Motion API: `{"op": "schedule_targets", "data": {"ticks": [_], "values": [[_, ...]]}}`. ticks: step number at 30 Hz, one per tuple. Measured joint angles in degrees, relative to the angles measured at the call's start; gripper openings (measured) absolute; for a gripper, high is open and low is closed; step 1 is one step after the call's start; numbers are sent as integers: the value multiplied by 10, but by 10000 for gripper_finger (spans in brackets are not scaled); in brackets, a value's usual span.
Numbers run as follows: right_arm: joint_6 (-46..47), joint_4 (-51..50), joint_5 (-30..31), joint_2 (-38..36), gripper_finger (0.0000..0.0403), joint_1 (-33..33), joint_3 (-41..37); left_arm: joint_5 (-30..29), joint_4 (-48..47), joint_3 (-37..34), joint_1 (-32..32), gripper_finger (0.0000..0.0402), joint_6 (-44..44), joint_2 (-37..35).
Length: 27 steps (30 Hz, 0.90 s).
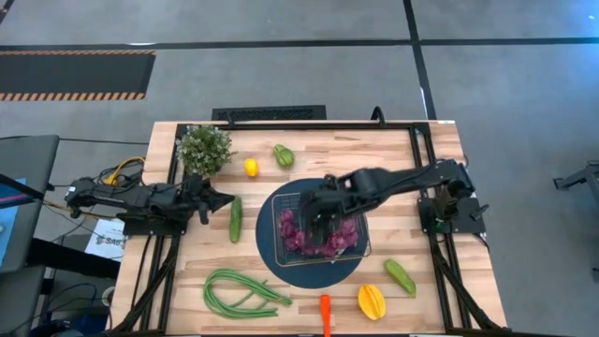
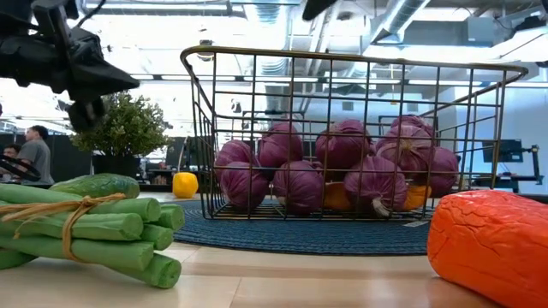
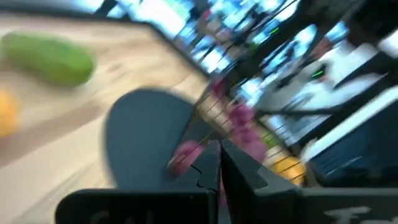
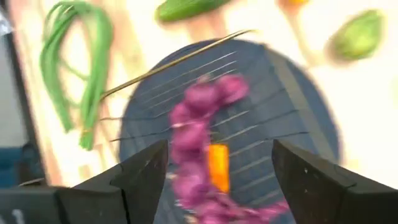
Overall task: Build produce basket
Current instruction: Put the top green cucumber into the gold wire basket
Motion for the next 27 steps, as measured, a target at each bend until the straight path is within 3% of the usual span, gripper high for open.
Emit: {"op": "schedule_targets", "data": {"ticks": [6, 12, 15, 21, 27], "values": [[-6, -112, 70, 0, 302, -12, 90, -25, -188, 154, -28, 0, -67, 115], [-38, -185, 136, 0, 302, -32, 152, -42, -404, 320, -48, 0, -178, 317], [-78, -184, 155, -15, 302, -47, 161, -22, -487, 383, -57, 0, -226, 418], [-139, -183, 189, -70, 302, -94, 167, -1, -508, 463, -66, 0, -218, 555], [-167, -183, 212, -162, 302, -166, 168, 39, -513, 484, -66, 0, -228, 617]]}}
